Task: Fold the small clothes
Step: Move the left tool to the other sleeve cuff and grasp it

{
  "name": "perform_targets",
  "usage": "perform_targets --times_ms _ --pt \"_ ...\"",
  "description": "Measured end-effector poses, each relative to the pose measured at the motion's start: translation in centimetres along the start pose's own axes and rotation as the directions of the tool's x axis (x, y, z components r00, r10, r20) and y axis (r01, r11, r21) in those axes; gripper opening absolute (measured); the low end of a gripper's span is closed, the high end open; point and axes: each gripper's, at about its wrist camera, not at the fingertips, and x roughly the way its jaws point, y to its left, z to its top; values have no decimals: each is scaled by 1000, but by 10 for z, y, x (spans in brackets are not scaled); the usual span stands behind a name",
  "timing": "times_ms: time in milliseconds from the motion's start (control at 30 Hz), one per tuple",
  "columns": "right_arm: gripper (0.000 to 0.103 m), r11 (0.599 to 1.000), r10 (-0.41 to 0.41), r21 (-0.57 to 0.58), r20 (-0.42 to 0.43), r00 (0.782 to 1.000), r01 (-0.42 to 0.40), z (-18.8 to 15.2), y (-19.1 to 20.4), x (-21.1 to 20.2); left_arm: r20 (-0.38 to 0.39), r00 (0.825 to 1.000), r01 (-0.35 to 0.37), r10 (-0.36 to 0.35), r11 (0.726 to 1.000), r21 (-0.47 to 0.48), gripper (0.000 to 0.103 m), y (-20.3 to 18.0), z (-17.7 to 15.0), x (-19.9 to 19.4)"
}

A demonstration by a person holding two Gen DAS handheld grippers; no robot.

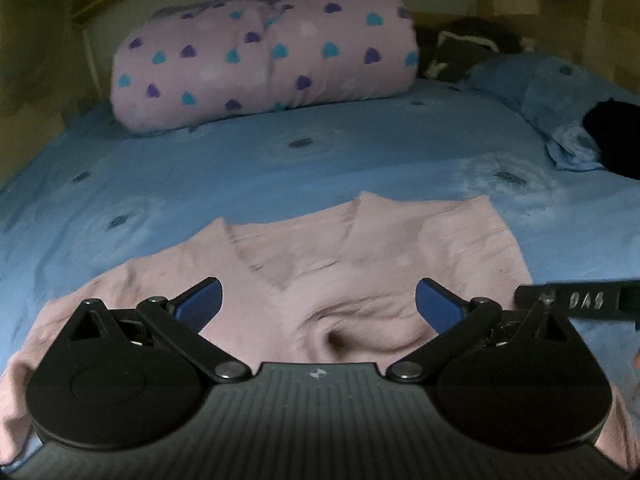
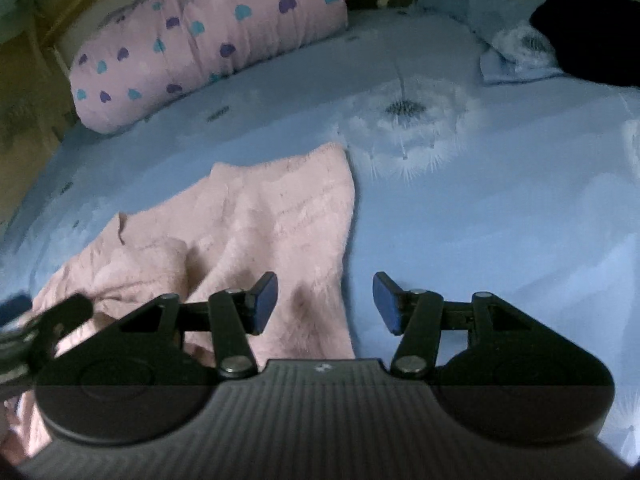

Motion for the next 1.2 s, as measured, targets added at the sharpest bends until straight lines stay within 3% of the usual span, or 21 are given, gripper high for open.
perform_targets --times_ms 100,167,267,400,433,500,667,833,933,1033,1067,1133,1200 --pt "55 1000 -12 -5 -12 1000 12 1 1 2 -17 1000 16 -15 999 28 103 -19 3 19" --pt "55 1000 -17 -7 -11 1000 17 2 2 -1 -45 999 11 -9 999 50 96 -29 1 35" --pt "55 1000 -25 -13 -5 1000 25 3 0 -4 -87 996 -8 15 996 84 63 -36 -3 55" --pt "54 1000 -18 -19 -4 1000 18 4 -1 -5 -71 997 21 -19 999 30 25 -16 -1 51" --pt "54 1000 -17 -20 -5 1000 17 4 -1 -5 -62 997 35 -35 999 1 17 -7 1 46" --pt "54 999 -17 -29 -4 1000 17 5 0 -5 -34 999 36 -38 998 -45 15 11 4 33" --pt "54 998 -9 -57 -6 1000 8 2 7 -5 36 998 -51 54 995 -81 14 55 4 8" --pt "54 996 -8 -93 -20 1000 6 -3 15 -4 -21 992 -130 128 984 -122 15 105 -12 6" --pt "54 994 -9 -106 -28 1000 6 -4 18 -2 -77 989 -138 127 977 -161 16 128 -24 10" --pt "54 993 -13 -116 -33 999 9 -5 20 -1 -96 992 -97 77 969 -225 19 139 -26 9" --pt "54 993 -13 -120 -33 999 9 -6 21 0 -96 994 -81 61 969 -233 23 138 -24 9" --pt "54 993 -14 -120 -32 999 10 -5 22 0 -88 996 -53 34 972 -228 59 129 -18 8" --pt "54 993 -13 -115 -33 999 9 -4 22 0 -59 998 -30 19 978 -207 77 112 -13 4"
